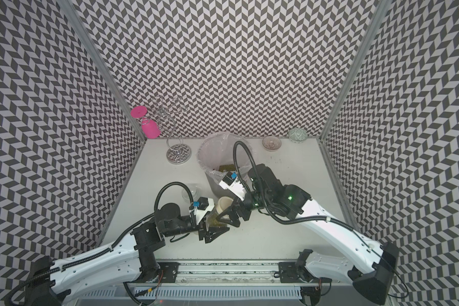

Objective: Empty moldy mung beans from jars
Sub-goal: Unscrew the lid from the jar.

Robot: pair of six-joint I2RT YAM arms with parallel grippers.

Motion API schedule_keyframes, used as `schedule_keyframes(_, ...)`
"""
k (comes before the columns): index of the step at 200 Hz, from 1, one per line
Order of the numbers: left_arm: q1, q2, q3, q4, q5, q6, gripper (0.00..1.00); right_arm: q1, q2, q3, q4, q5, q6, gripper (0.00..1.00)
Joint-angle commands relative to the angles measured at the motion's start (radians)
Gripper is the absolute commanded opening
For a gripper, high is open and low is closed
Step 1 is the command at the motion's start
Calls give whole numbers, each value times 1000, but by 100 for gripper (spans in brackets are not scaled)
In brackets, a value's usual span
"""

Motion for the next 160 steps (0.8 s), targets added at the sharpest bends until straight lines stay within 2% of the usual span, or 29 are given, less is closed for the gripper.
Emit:
schedule_keyframes(1, 1, -11, 47, 122, -14, -2, 23, 6, 11, 28, 15, 72, 116, 99)
schedule_keyframes(46, -1, -26, 26, 118, -18, 9, 23, 5, 23, 106, -73, 131, 314, 99)
schedule_keyframes(74, -4, -47, 4, 126, -32, 8, 23, 6, 58, 156, -128, 93, 405, 99)
schedule_keyframes(122, -7, -42, 10, 117, -45, 27, 23, 6, 89, 178, -246, 103, 427, 99)
schedule_keyframes(152, -10, -32, 8, 122, -56, 36, 23, 7, 84, 193, -251, 122, 422, 100)
schedule_keyframes(160, -11, -28, 7, 124, -55, 36, 23, 8, 83, 196, -250, 119, 409, 97)
